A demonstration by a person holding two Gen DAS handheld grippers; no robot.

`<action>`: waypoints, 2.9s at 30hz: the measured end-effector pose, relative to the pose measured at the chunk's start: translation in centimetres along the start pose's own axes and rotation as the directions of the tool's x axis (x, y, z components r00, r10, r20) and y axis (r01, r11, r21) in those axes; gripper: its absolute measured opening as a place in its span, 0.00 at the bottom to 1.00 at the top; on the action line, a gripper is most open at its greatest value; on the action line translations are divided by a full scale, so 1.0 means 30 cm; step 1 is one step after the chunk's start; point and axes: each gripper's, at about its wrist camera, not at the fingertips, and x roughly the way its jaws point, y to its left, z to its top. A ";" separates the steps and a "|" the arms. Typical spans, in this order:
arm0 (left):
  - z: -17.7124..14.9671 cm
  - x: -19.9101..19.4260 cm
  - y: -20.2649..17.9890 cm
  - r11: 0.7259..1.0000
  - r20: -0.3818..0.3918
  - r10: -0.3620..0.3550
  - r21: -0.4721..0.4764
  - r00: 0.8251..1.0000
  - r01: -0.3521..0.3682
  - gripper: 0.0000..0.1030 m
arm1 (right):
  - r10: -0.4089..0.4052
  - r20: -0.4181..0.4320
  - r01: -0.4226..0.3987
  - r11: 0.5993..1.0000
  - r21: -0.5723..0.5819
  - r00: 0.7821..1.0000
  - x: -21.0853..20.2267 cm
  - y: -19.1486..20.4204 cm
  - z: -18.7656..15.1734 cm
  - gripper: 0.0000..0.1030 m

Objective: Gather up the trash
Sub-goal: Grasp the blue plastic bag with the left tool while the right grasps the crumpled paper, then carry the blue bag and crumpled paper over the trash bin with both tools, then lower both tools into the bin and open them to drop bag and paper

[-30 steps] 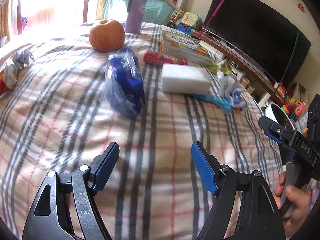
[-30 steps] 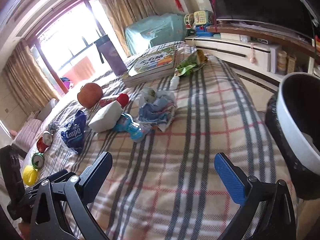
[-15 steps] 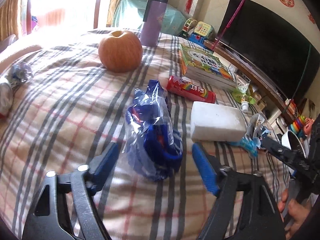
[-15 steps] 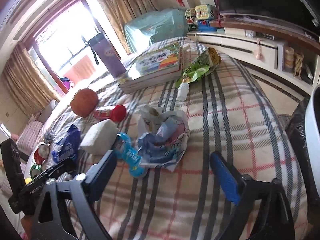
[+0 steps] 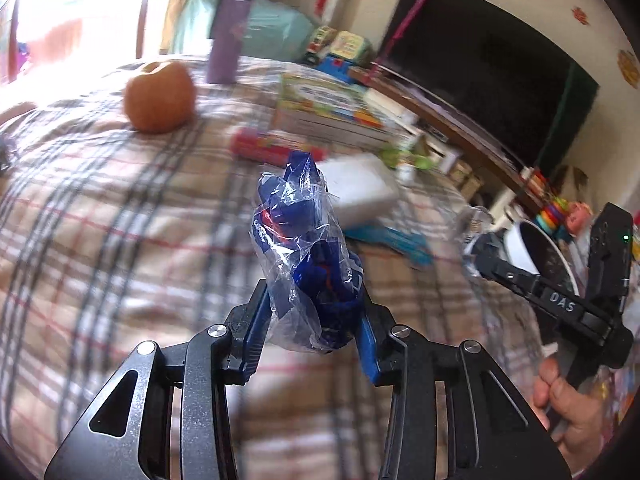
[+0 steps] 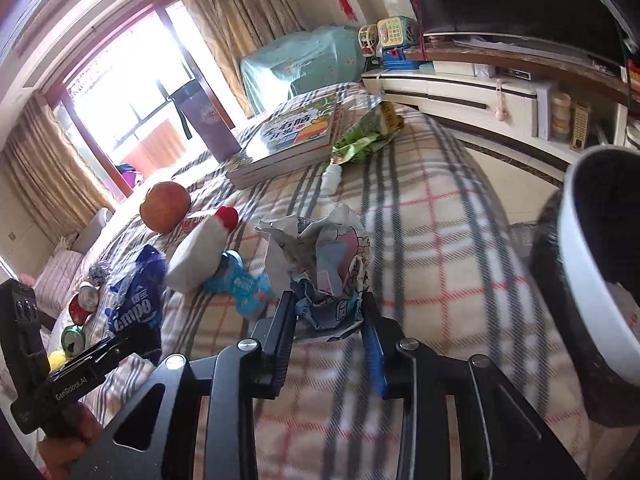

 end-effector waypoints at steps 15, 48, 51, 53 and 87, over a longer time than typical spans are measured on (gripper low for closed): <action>-0.047 0.023 -0.347 0.970 -0.078 -0.181 0.152 0.980 0.191 0.36 | -0.055 0.072 0.052 0.998 0.041 0.996 -0.242 -0.141 -0.057 0.31; -0.078 0.060 -0.699 0.902 -0.158 -0.275 0.300 0.948 0.312 0.36 | -0.191 0.148 0.165 0.971 0.173 0.970 -0.482 -0.413 -0.108 0.31; -0.079 0.062 -0.711 0.898 -0.163 -0.278 0.307 0.947 0.316 0.36 | -0.196 0.151 0.168 0.969 0.183 0.969 -0.489 -0.426 -0.110 0.31; -0.081 0.065 -0.718 0.895 -0.168 -0.280 0.311 0.945 0.321 0.36 | -0.200 0.152 0.171 0.968 0.185 0.968 -0.493 -0.432 -0.111 0.31; -0.002 0.162 -0.933 0.837 -0.226 -0.309 0.397 0.924 0.377 0.36 | -0.256 0.140 0.230 0.957 0.175 0.957 -0.507 -0.543 -0.018 0.31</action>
